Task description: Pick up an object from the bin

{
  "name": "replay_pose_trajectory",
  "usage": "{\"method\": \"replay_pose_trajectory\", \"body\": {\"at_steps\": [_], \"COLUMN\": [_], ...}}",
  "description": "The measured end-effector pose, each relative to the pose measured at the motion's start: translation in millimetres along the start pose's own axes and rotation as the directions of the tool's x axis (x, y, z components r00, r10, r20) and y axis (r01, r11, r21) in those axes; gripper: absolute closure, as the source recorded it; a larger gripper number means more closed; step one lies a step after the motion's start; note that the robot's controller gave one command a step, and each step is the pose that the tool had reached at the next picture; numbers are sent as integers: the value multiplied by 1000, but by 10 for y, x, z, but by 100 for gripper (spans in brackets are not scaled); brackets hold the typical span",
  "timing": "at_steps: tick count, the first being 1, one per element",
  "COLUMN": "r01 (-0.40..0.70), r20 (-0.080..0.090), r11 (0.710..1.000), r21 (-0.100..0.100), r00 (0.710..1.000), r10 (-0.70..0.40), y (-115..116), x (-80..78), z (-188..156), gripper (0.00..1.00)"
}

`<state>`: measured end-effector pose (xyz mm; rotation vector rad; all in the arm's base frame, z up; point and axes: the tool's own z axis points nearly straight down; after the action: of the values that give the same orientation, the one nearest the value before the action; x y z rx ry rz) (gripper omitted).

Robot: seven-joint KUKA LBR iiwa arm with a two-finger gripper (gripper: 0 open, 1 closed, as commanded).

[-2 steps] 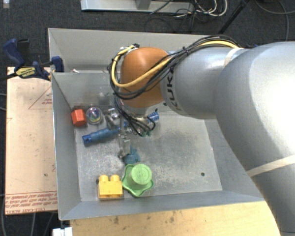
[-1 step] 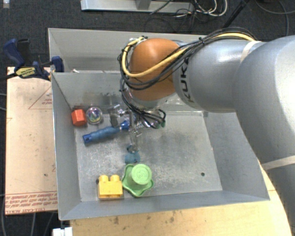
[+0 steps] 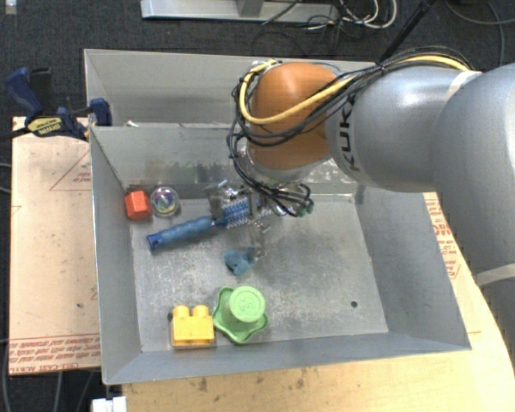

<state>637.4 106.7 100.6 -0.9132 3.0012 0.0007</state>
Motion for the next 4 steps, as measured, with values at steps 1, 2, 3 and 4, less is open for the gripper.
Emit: {"method": "replay_pose_trajectory", "body": {"at_steps": [1,2,3,4], "r01": [-40,-44,-44,-45], "r20": [6,13,11,3], "r11": [999,999,999,999], "r21": [-2,-3,-3,0], "r00": [999,999,999,999], "r10": [40,44,44,45], "y": [-201,-202,-205,-209], "x": [-34,-55,-48,-65], "z": [285,264,268,-222], "gripper": [0,0,100,100]}}
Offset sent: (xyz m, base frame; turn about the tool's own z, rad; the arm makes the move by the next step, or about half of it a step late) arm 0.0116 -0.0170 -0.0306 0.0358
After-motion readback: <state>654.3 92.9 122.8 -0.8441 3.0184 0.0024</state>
